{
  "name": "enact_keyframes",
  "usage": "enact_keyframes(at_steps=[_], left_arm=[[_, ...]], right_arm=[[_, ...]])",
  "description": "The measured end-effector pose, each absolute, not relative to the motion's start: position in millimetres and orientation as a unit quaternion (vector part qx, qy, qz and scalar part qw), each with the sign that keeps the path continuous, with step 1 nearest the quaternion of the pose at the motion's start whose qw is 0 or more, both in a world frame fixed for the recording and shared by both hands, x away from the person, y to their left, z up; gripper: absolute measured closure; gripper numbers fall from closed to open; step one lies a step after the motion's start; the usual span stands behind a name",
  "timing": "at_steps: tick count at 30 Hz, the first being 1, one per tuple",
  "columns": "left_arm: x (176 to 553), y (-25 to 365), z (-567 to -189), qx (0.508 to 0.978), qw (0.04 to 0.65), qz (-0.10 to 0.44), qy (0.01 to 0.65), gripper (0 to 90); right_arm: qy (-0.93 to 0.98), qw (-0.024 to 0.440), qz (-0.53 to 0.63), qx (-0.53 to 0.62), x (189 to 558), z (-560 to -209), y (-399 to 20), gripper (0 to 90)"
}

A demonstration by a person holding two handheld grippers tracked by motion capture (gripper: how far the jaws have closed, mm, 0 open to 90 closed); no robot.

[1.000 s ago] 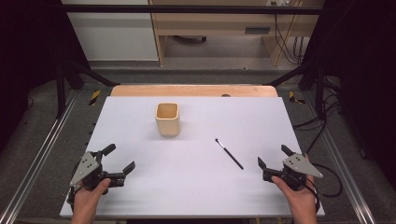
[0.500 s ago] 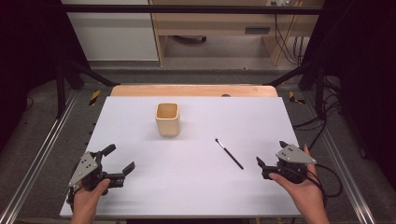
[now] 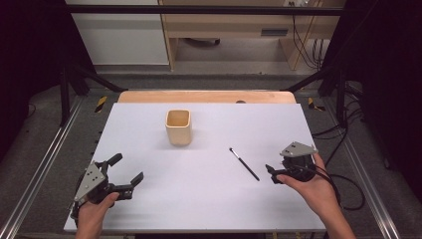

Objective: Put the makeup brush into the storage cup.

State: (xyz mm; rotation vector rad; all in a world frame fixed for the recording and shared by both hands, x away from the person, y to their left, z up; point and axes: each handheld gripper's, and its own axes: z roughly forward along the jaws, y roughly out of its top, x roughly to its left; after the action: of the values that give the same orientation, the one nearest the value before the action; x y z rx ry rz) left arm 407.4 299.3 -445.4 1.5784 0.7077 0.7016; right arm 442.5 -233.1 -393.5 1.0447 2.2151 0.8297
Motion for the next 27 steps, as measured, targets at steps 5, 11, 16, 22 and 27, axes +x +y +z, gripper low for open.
enact_keyframes(at_steps=[5,11,16,22,27], left_arm=[[407.9,299.2,-445.9,0.679,0.596,0.299,0.308,2.0],[407.5,298.9,-445.4,0.678,0.593,0.304,0.310,2.1],[408.0,298.4,-445.7,0.678,0.592,0.303,0.312,1.9],[408.3,299.8,-445.8,0.677,0.593,0.302,0.314,1.9],[408.2,300.7,-445.7,0.677,0.594,0.299,0.315,1.9]], right_arm=[[0.835,0.261,0.294,0.386,450.9,-394.0,-224.7,12.6],[0.853,0.245,0.267,0.375,463.5,-394.5,-210.2,9.5],[0.862,0.224,0.258,0.374,472.9,-394.6,-198.8,8.0],[0.876,0.211,0.244,0.359,480.9,-393.8,-186.0,8.0],[0.885,0.199,0.228,0.354,488.9,-396.3,-175.5,7.5]])
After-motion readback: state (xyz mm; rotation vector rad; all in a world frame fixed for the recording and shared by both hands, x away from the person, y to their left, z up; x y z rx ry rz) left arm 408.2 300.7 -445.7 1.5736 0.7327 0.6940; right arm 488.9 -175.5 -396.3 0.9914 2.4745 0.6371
